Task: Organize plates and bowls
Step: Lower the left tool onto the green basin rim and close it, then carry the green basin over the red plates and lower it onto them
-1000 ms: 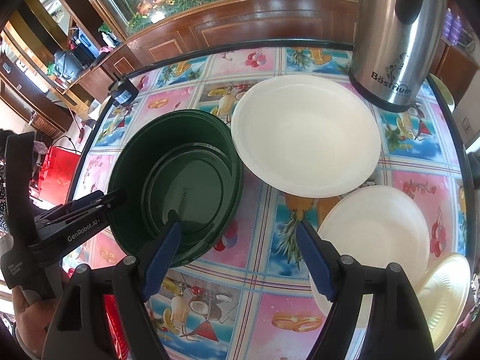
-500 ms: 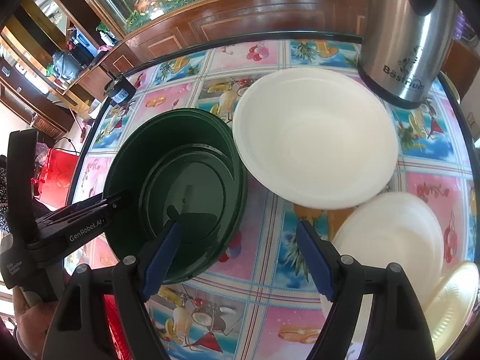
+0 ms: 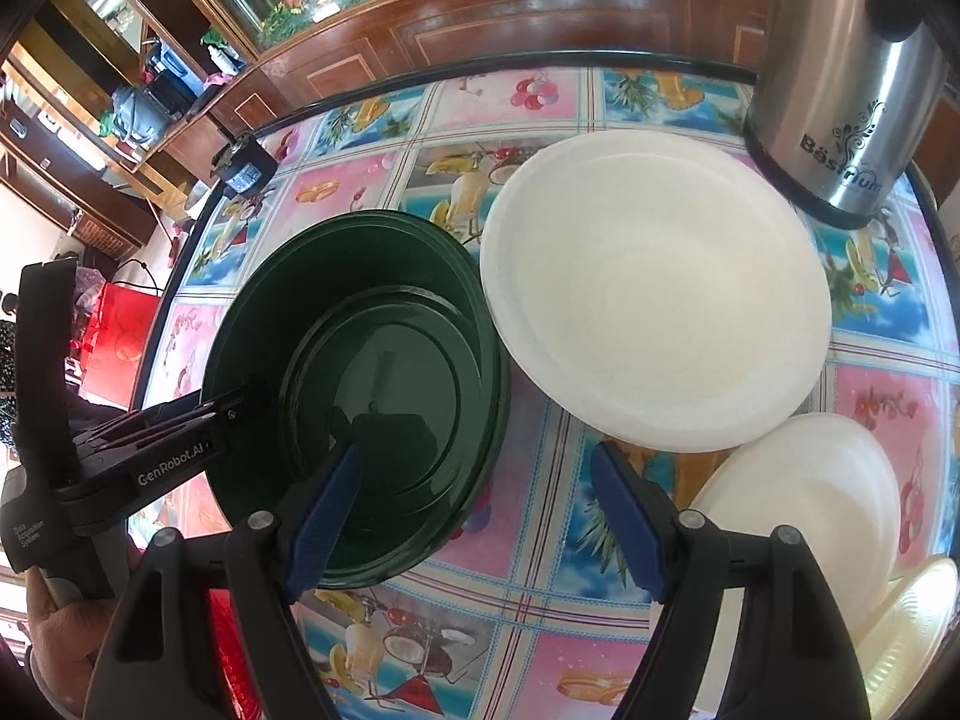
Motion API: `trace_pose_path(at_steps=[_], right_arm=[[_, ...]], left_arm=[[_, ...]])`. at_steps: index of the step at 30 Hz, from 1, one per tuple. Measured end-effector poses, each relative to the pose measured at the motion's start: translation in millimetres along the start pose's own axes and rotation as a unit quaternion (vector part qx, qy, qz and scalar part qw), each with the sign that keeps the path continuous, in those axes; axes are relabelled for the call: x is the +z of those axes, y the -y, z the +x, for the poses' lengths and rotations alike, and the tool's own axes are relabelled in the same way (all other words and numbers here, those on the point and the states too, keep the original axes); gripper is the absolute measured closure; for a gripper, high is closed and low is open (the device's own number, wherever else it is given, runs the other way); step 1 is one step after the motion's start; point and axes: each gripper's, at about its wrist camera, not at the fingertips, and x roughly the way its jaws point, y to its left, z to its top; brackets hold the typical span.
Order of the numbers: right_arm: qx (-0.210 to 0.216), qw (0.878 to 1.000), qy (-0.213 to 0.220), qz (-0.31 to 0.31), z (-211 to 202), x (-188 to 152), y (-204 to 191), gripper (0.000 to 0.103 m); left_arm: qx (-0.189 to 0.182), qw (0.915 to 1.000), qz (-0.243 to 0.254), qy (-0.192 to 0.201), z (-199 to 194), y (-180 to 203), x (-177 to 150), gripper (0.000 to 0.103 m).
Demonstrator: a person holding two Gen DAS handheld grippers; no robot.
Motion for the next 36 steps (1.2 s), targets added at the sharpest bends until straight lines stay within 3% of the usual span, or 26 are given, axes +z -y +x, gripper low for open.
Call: trace_pose_path(at_steps=[5, 13, 14, 15, 18, 23, 36], right_arm=[[0.008, 1.0, -0.002, 0.004, 0, 2, 3, 0.038], [0.019, 1.0, -0.004, 0.014, 0, 2, 9, 0.077], [0.023, 1.0, -0.004, 0.014, 0, 2, 9, 0.087], [0.026, 1.0, -0.003, 0.014, -1, 2, 9, 0.089], [0.024, 1.0, 0.0, 0.009, -2, 1, 7, 0.089], [0.022, 1.0, 0.0, 0.001, -4, -3, 6, 0.089], [0.017, 1.0, 0.001, -0.018, -19, -22, -8, 0.089]], left_arm=[[0.004, 1.0, 0.003, 0.002, 0, 2, 3, 0.057], [0.004, 0.9999, 0.005, 0.009, -2, 1, 5, 0.057], [0.002, 0.9999, 0.005, 0.009, -2, 1, 5, 0.058], [0.001, 0.9999, 0.005, 0.01, -2, 1, 6, 0.064], [0.003, 1.0, 0.002, 0.008, 0, -1, 7, 0.081], [-0.003, 0.9999, 0.008, 0.007, -5, -1, 3, 0.089], [-0.011, 0.9998, 0.012, 0.013, -31, -11, -27, 0.089]])
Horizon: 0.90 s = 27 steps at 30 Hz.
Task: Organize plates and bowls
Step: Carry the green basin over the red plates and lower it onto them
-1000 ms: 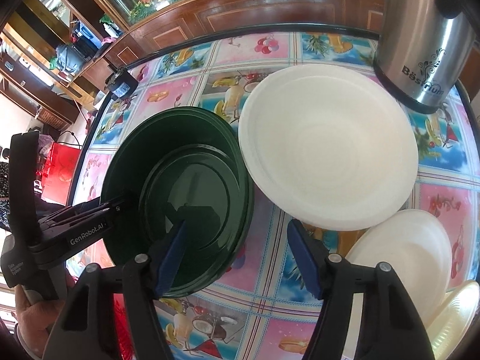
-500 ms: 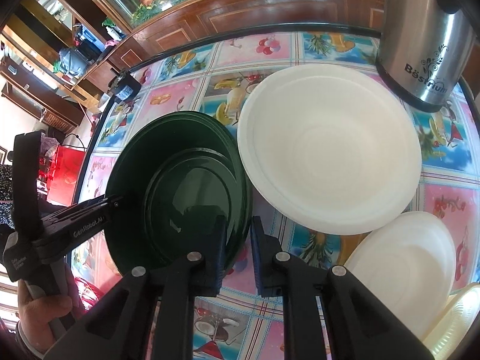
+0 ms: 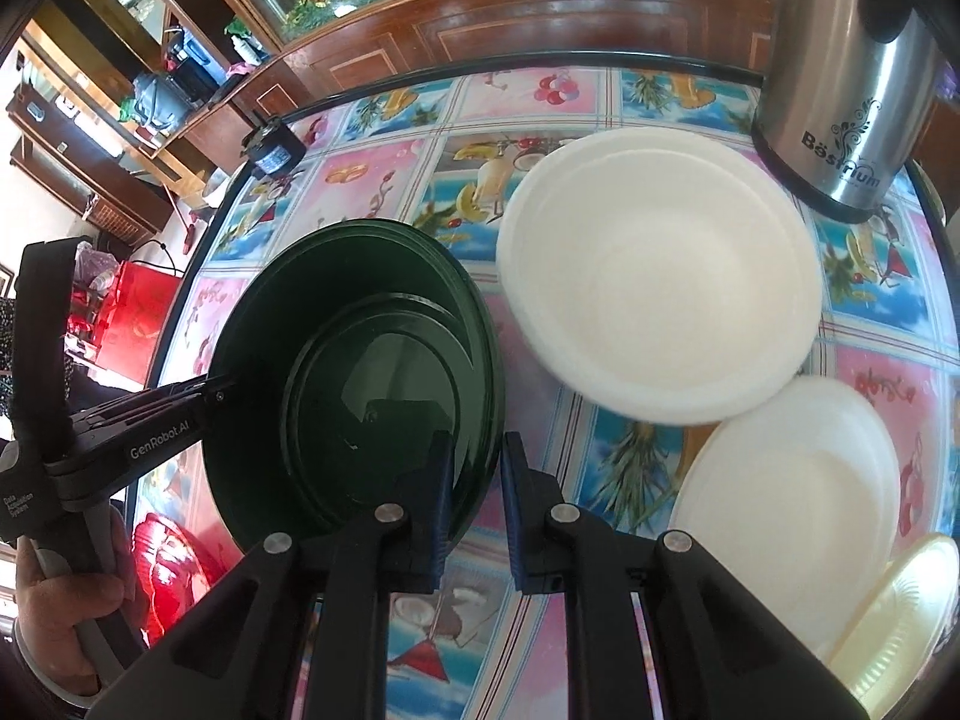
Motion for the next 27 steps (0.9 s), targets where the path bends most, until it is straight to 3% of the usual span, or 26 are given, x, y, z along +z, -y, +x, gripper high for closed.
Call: trace_pose_path(at_steps=[20, 27], right_arm=[[0.019, 0.999, 0.022, -0.025, -53, -56, -60, 0.089], [0.03, 0.999, 0.024, -0.026, -63, -81, -84, 0.089]], left_arm=[[0.011, 0.9981, -0.001, 0.061, -92, -42, -81, 0.088], [0.007, 0.9981, -0.01, 0.061, -109, -68, -109, 0.088]])
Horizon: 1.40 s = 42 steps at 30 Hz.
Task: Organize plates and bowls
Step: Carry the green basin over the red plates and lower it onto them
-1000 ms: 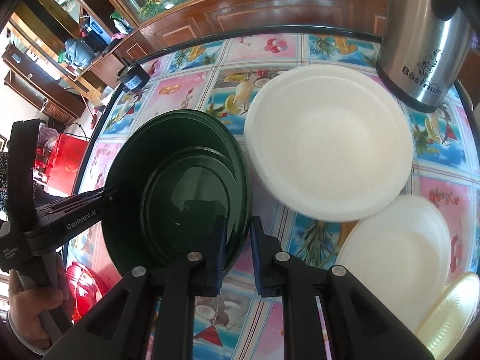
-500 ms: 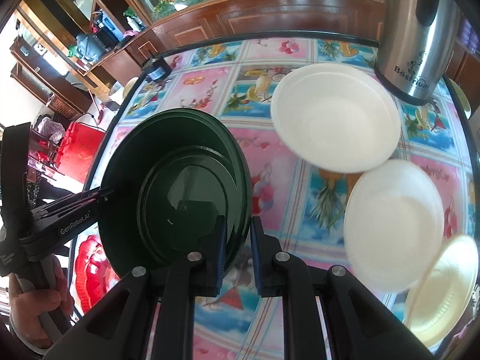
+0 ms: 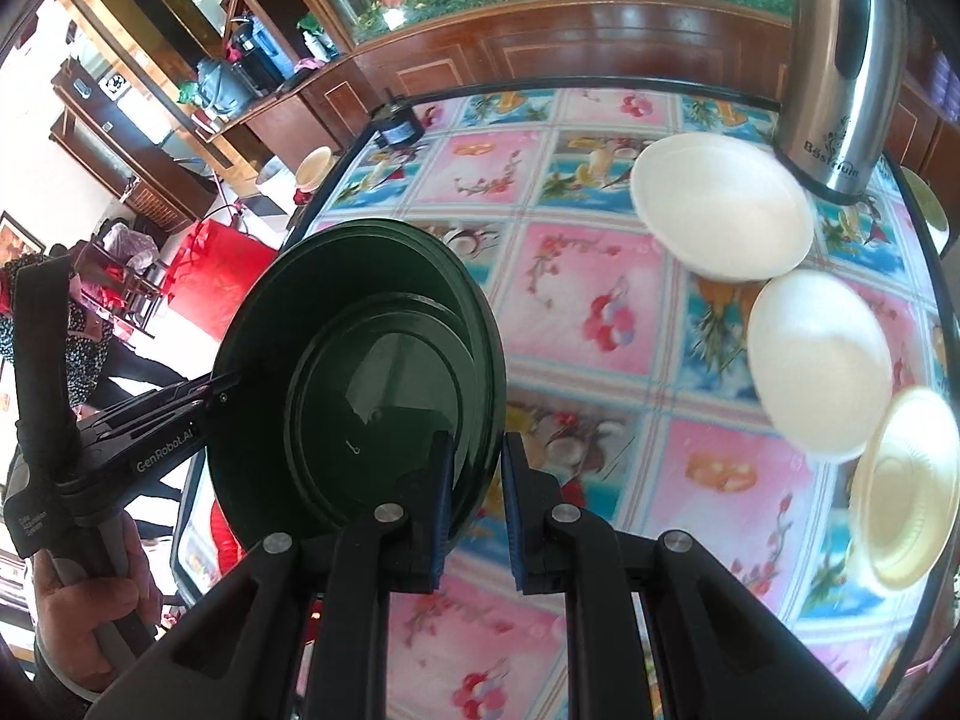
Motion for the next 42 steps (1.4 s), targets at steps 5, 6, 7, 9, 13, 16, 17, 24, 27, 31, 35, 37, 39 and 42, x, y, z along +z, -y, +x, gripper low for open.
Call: trace_pose_path(at_steps=[5, 6, 7, 9, 13, 16, 17, 24, 27, 31, 35, 37, 39, 42], right_arm=[[0.003, 1.0, -0.002, -0.005, 0, -13, -19, 0.089], [0.003, 1.0, -0.002, -0.007, 1, -16, -24, 0.089], [0.003, 1.0, -0.004, -0.01, 2, -18, -29, 0.089], [0.006, 1.0, -0.006, -0.009, 3, -22, -35, 0.089], [0.01, 1.0, -0.01, -0.018, 4, -31, -53, 0.088], [0.012, 1.0, -0.015, -0.023, 8, -36, -63, 0.088], [0.013, 0.999, -0.017, -0.025, 10, -38, -66, 0.088], [0.012, 0.999, -0.038, -0.036, 23, -54, -81, 0.087], [0.012, 0.998, -0.048, -0.035, 30, -59, -84, 0.086], [0.008, 0.998, -0.057, -0.036, 40, -63, -86, 0.085], [0.006, 0.997, -0.066, -0.032, 49, -65, -85, 0.085], [0.003, 0.997, -0.071, -0.034, 53, -66, -86, 0.085], [0.001, 0.997, -0.074, -0.034, 56, -67, -86, 0.085], [-0.002, 0.996, -0.076, -0.036, 59, -68, -87, 0.085]], left_arm=[[0.003, 1.0, -0.006, 0.0, -10, -19, -15, 0.088], [0.003, 1.0, -0.006, 0.0, -11, -22, -18, 0.088], [0.003, 1.0, -0.006, -0.001, -13, -26, -21, 0.088], [0.005, 1.0, -0.007, -0.003, -15, -33, -27, 0.088], [0.008, 0.9998, -0.017, -0.009, -16, -51, -42, 0.088], [0.01, 0.9995, -0.026, -0.017, -15, -63, -54, 0.088], [0.011, 0.9994, -0.027, -0.018, -15, -66, -57, 0.088], [0.015, 0.9985, -0.035, -0.039, -10, -81, -83, 0.088], [0.018, 0.998, -0.038, -0.047, -6, -84, -89, 0.088], [0.026, 0.9978, -0.036, -0.049, -2, -86, -92, 0.088], [0.031, 0.9975, -0.034, -0.054, 3, -87, -95, 0.088], [0.031, 0.9972, -0.036, -0.059, 7, -89, -96, 0.088], [0.033, 0.9969, -0.037, -0.061, 10, -90, -97, 0.088], [0.035, 0.9966, -0.037, -0.065, 14, -90, -97, 0.088]])
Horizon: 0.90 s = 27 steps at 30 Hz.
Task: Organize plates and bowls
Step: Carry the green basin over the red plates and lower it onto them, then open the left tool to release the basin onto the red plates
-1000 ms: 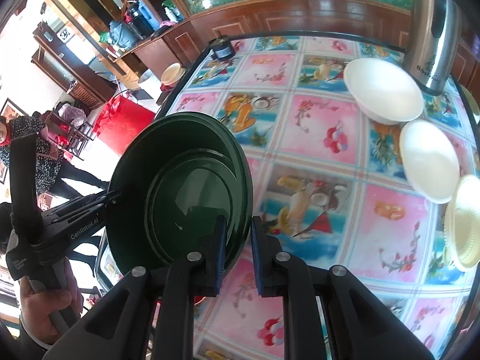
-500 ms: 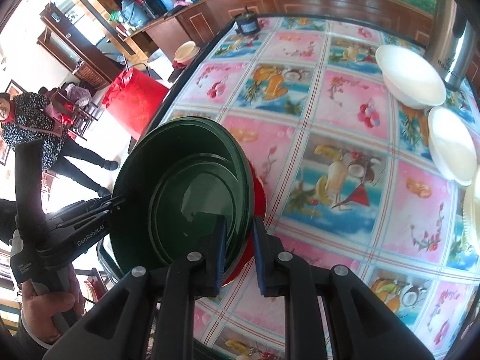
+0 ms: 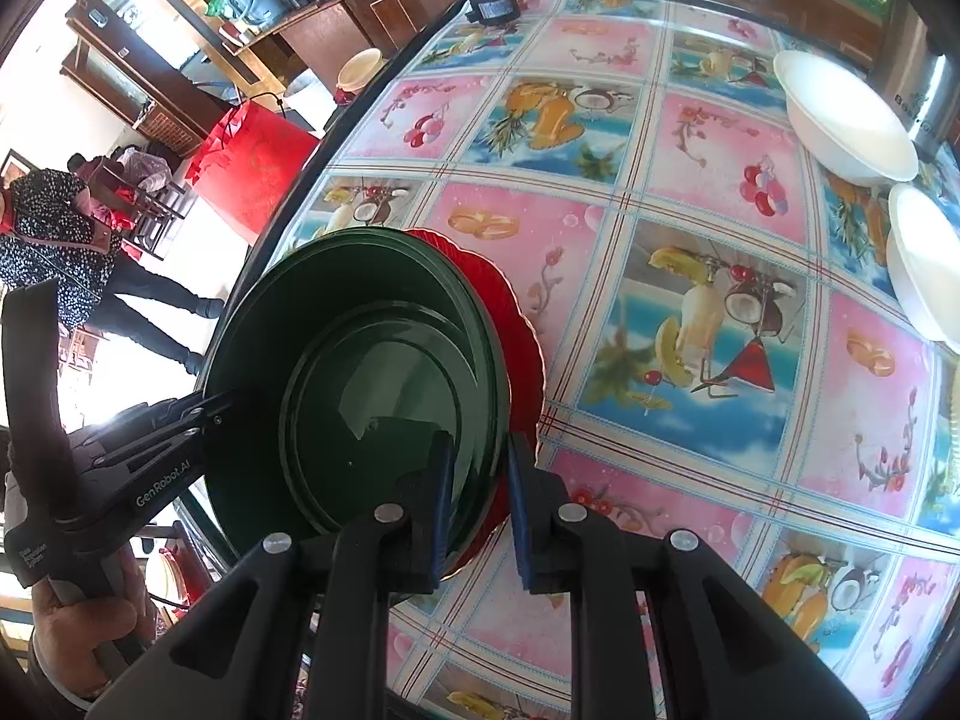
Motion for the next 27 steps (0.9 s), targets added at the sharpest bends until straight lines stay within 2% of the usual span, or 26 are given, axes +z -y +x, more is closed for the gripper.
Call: trace_pose_path(at_steps=[9, 12, 23, 25, 27], right_arm=[[-0.008, 1.0, -0.007, -0.006, 7, 3, -2, 0.085], [-0.022, 1.0, -0.004, -0.018, 8, 3, -7, 0.085], [-0.028, 0.999, -0.002, -0.031, 13, 3, -7, 0.085], [-0.018, 0.999, 0.002, -0.027, 11, 2, -6, 0.08], [-0.017, 1.0, 0.005, -0.025, 7, 1, -5, 0.067]], left_arm=[[0.002, 1.0, -0.004, -0.001, 8, -2, -1, 0.088], [0.006, 1.0, -0.002, 0.005, 7, -2, -2, 0.088], [0.009, 0.9996, -0.007, 0.024, 5, -4, -1, 0.088], [0.006, 0.9995, -0.014, 0.026, 4, -6, -1, 0.087], [0.014, 0.9993, -0.018, 0.03, 2, -8, -1, 0.079]])
